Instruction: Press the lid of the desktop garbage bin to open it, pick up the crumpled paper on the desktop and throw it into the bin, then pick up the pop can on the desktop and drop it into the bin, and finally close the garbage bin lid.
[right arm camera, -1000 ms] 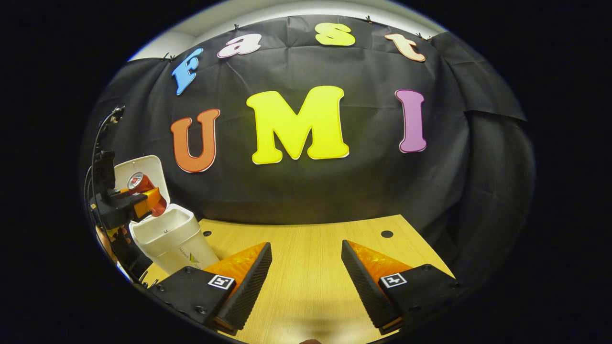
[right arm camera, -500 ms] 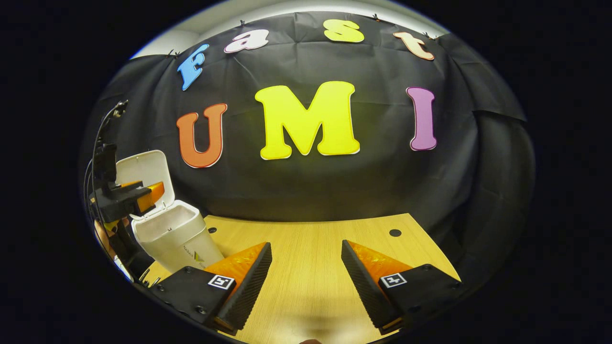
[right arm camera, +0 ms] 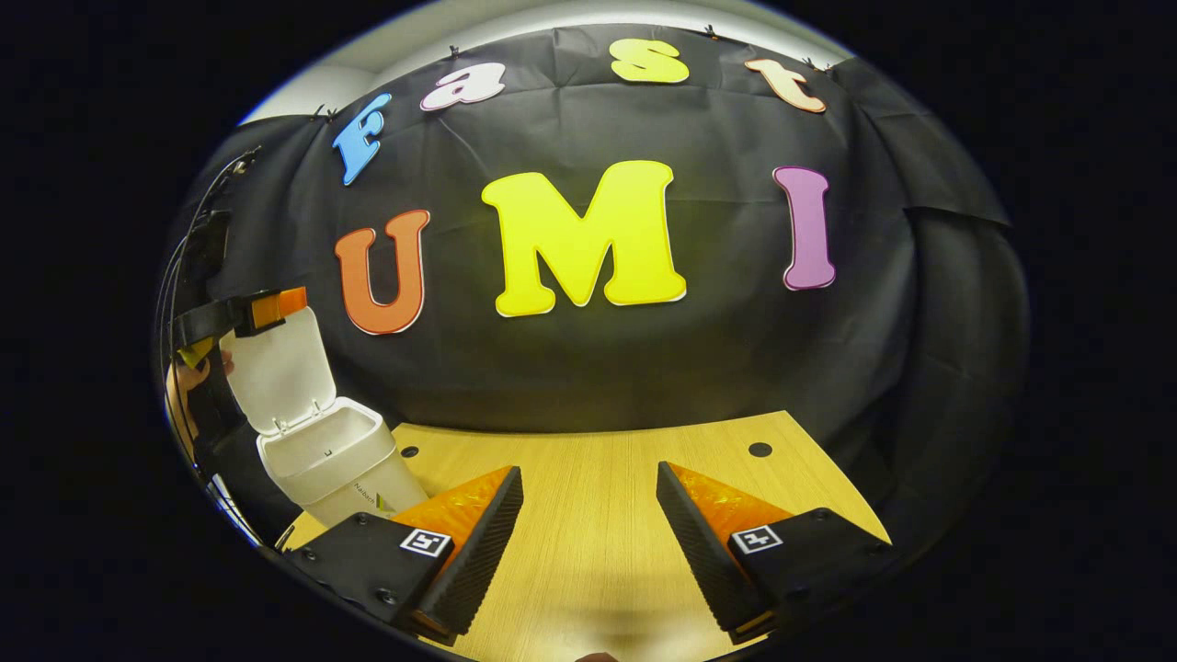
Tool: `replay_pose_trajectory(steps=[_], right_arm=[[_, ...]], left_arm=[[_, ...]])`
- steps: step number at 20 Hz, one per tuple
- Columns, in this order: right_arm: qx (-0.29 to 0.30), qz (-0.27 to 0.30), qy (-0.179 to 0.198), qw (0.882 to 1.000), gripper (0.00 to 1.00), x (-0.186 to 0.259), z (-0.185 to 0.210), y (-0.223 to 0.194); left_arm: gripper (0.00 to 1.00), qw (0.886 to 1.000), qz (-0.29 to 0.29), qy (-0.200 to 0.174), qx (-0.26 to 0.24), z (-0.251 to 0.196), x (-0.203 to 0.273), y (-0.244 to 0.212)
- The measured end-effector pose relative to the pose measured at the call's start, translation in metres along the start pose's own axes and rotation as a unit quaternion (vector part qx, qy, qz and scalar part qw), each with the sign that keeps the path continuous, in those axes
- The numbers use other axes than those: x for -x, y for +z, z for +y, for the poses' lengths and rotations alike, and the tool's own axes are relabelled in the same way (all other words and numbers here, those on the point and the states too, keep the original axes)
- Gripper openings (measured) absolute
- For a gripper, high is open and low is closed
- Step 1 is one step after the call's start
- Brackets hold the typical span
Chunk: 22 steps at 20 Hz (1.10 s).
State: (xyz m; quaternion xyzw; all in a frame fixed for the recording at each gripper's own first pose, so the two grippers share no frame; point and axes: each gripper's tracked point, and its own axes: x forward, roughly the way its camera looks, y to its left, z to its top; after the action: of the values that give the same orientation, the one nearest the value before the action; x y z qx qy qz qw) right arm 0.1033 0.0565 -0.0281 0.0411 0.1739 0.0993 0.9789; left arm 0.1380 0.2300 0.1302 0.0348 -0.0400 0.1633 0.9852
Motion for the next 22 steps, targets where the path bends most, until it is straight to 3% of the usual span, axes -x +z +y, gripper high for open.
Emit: replay_pose_trajectory(steps=[2,3,10,15,17,22], right_arm=[[0.003,-0.004,0.006,1.0,0.95,0.004,0.005,0.006],[0.004,-0.008,0.008,1.0,0.95,0.006,0.007,0.009],[0.002,-0.014,0.016,1.0,0.95,0.006,0.014,0.015],[0.005,-0.014,0.024,1.0,0.95,0.006,0.022,0.016],[0.007,-0.013,0.026,1.0,0.94,0.006,0.024,0.015],[-0.002,-0.009,0.026,1.0,0.94,0.004,0.021,0.008]], left_arm=[[0.93,1.0,-0.014,0.015,-0.012,0.018,-0.006,0.012],[0.98,1.0,-0.018,0.02,-0.016,0.026,-0.01,0.018],[0.98,0.998,0.018,0.055,0.012,0.076,-0.041,0.006],[0.98,0.996,0.067,0.037,0.05,0.068,-0.042,-0.022],[0.98,0.995,0.063,0.006,0.078,0.05,-0.042,-0.02],[0.97,0.988,0.098,-0.026,0.119,0.015,-0.017,-0.048]])
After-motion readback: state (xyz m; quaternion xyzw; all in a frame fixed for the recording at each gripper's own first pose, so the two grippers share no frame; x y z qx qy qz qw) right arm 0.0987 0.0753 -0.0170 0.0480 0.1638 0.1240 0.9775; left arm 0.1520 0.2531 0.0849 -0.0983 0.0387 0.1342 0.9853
